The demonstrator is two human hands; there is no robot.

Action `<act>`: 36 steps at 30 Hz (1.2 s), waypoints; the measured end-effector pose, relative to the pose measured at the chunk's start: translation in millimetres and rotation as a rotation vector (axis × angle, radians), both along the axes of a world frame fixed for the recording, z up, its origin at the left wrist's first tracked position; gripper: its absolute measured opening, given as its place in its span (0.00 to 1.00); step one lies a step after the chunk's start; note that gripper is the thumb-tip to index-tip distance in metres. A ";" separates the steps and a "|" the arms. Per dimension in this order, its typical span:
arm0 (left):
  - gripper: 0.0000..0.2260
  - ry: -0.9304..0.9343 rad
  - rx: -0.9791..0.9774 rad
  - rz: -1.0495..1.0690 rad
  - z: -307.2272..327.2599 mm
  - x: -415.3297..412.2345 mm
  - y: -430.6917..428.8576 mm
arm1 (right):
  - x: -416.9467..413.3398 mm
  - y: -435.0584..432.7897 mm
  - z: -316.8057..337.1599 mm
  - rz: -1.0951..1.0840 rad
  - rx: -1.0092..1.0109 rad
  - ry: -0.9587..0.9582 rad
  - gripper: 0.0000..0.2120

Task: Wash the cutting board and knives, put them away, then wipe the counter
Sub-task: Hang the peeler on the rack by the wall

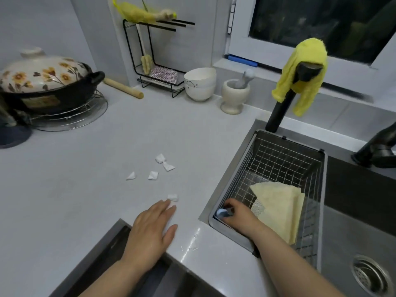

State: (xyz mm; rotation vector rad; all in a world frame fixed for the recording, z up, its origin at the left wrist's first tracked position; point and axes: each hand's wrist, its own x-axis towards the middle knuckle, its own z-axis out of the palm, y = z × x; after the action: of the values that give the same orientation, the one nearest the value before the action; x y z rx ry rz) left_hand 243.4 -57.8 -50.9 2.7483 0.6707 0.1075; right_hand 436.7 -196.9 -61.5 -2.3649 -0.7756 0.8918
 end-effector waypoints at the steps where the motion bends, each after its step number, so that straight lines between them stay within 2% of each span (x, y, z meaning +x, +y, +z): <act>1: 0.31 0.014 -0.002 -0.003 -0.5 -0.5 0.6 | 0.6 0.5 -0.7 0.000 0.004 0.003 0.16; 4: 0.30 0.005 -0.005 0.001 -0.5 -1.5 0.6 | 3.1 -1.9 -1.5 -0.002 -0.006 -0.033 0.11; 7: 0.30 0.023 -0.033 -0.008 1.2 -3.0 -0.8 | 6.2 -5.4 -1.6 0.017 -0.030 -0.057 0.14; 10: 0.30 0.019 -0.029 -0.020 1.3 -5.5 -1.2 | 9.0 -9.6 3.9 0.026 -0.008 -0.026 0.05; 12: 0.31 0.017 -0.028 -0.022 0.7 -6.9 0.7 | 11.8 -15.2 10.3 0.004 0.022 0.001 0.09; 14: 0.31 0.014 -0.014 -0.046 4.3 -7.4 2.7 | 15.0 -22.3 18.1 -0.018 0.051 0.010 0.07; 18: 0.38 -0.192 -0.164 -0.005 7.6 -12.7 11.4 | 25.0 -33.6 31.9 -0.133 0.109 -0.013 0.06; 22: 0.32 -0.314 -0.199 0.039 23.7 -13.8 29.0 | 30.1 -34.4 53.7 -0.211 0.196 -0.022 0.05; 26: 0.31 -0.337 -0.157 0.121 44.1 -9.4 65.5 | 28.2 -15.3 85.1 -0.288 0.319 0.008 0.06; 29: 0.14 -0.339 -0.125 0.185 49.6 -0.9 102.7 | 28.2 13.3 105.5 -0.344 0.367 -0.012 0.11; 30: 0.12 -0.342 -0.119 0.209 49.3 2.5 115.4 | 29.1 25.6 111.3 -0.360 0.383 -0.023 0.11; 34: 0.12 -0.356 -0.107 0.313 45.1 17.9 167.3 | 38.9 85.9 128.9 -0.415 0.444 -0.067 0.05; 36: 0.12 -0.352 -0.102 0.348 40.6 24.8 195.6 | 46.0 120.2 132.2 -0.434 0.448 -0.074 0.06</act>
State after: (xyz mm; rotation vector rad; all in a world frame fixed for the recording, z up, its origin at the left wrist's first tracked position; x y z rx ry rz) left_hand 268.2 137.8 -10.2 2.4010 1.0077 0.6000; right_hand 482.6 -76.7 70.8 -2.0525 -0.4053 0.3998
